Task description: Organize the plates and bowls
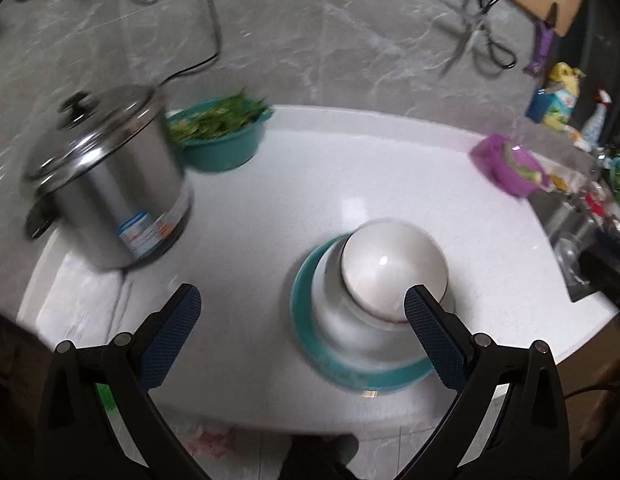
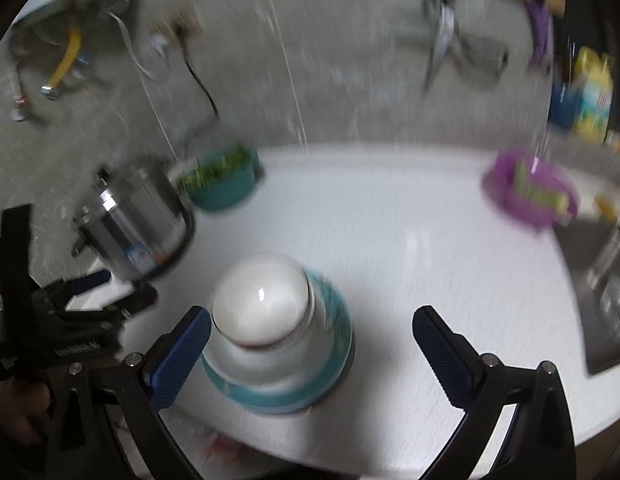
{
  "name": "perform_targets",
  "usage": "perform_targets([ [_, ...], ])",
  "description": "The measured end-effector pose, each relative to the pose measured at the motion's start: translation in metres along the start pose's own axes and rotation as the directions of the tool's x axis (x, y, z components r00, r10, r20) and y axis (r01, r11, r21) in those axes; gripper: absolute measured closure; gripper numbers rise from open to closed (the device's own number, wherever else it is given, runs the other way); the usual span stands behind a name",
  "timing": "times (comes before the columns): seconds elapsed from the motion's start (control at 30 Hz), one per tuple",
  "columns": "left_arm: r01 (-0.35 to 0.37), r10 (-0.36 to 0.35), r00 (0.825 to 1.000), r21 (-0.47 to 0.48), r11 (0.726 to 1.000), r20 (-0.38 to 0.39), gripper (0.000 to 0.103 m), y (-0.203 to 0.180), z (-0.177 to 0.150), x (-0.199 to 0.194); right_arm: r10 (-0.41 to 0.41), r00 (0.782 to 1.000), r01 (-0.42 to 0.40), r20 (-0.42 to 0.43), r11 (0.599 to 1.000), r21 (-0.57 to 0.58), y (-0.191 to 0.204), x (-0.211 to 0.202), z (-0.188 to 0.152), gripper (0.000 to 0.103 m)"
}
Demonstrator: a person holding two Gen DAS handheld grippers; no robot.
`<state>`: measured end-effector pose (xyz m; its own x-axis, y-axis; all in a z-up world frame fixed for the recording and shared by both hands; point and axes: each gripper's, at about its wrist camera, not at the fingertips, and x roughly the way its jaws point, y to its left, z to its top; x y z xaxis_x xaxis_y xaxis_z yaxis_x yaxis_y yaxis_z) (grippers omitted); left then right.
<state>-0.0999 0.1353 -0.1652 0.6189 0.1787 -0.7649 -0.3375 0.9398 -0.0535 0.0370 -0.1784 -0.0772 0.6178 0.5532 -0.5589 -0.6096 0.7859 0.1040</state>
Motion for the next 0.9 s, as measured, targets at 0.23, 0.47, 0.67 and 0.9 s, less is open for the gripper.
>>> perform_targets([
  [0.23,0.035,-0.035,0.999,0.076,0.996,-0.012,0.0,-0.026,-0.021,-0.026,-0.087,0.996,0.084,0.035,0.993,0.08,0.006,-0.039,0.01,0.0],
  [0.47,0.071,-0.068,0.997,0.13,0.989,-0.027,0.0,-0.022,-0.014,-0.043,0.011,0.998,0.013,-0.063,0.931,0.366,-0.014,-0.038,0.009,0.0],
  [0.67,0.093,-0.085,0.994,0.13,0.987,-0.066,0.0,-0.008,-0.007,-0.051,-0.069,0.992,0.096,-0.102,0.953,0.287,0.025,-0.044,0.01,0.0],
  [0.9,0.108,-0.098,0.992,0.142,0.984,-0.076,0.0,-0.001,-0.005,-0.06,-0.13,0.972,0.187,-0.193,0.932,0.312,0.046,-0.038,0.012,0.0],
])
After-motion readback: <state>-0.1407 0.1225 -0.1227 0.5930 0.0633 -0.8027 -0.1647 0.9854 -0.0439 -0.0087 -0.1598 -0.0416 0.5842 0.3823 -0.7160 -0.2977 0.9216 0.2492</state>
